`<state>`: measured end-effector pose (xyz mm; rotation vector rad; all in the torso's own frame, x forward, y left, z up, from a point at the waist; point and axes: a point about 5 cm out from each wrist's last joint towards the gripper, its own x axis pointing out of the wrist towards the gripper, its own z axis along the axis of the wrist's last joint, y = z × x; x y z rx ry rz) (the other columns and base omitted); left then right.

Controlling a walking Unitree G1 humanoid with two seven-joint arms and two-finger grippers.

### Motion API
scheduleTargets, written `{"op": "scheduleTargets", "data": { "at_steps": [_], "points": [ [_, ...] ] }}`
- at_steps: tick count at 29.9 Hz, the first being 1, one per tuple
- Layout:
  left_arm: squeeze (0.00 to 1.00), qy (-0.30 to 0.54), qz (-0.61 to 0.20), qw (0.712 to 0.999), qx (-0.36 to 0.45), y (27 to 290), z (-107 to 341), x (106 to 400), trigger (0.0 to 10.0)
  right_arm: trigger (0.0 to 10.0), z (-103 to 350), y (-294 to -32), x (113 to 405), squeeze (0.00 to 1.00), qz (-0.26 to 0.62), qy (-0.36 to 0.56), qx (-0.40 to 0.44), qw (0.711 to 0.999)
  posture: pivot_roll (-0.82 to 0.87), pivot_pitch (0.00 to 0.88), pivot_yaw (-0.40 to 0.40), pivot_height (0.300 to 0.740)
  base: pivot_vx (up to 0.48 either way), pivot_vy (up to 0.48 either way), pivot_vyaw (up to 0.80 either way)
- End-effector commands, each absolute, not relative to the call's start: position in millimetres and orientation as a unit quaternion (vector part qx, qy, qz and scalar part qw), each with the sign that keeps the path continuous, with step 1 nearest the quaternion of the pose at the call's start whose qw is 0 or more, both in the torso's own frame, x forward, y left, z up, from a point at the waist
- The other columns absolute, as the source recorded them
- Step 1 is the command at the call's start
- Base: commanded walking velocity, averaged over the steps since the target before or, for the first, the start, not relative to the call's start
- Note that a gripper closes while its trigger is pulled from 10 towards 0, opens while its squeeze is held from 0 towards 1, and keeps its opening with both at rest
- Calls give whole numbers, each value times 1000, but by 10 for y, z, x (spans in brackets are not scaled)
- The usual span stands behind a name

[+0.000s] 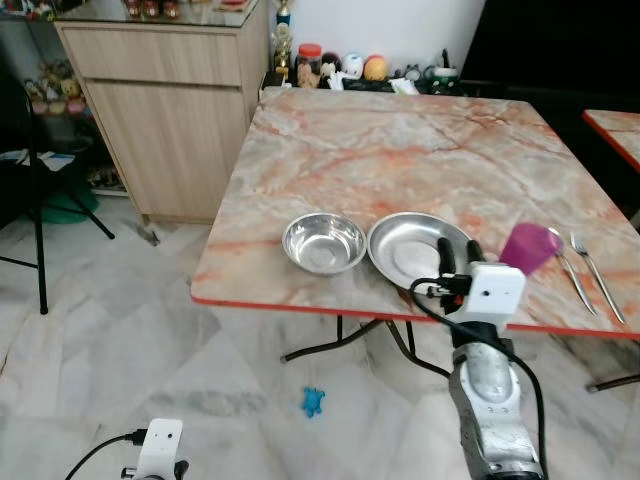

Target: Setting the table

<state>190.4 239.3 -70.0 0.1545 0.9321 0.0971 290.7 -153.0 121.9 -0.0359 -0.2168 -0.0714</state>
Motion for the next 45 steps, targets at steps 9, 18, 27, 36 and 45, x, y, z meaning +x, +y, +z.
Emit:
{"op": "scheduleTargets", "data": {
  "at_steps": [9, 18, 27, 36, 45],
  "points": [
    [0, 447, 35, 890, 75, 2303, -707, 1937, 10000, 10000, 1199, -1659, 2865, 0, -62, -99, -19, 993, 123, 0, -54, 740, 251, 0, 0],
    [0, 451, 34, 888, 77, 2310, -716, 1919, 10000, 10000, 1046, -1718, 2785, 1000, -92, -47, 39, 994, 116, 0, -54, 740, 0, 0, 0],
    [0, 454, 28, 887, 81, 2301, -720, 1917, 10000, 10000, 856, -1827, 2696, 1000, -119, 14, 91, 989, 114, 0, -55, 740, 0, 0, 0],
    [0, 456, 26, 885, 85, 2303, -726, 1904, 10000, 10000, 813, -1854, 2710, 498, -125, 39, 131, 983, 115, 0, -54, 740, 0, 0, 0],
    [0, 456, 25, 885, 87, 2302, -728, 1899, 10000, 10000, 785, -1825, 2713, 0, -118, 50, 142, 982, 117, 0, -55, 740, 0, 0, 0]
  ]
}}
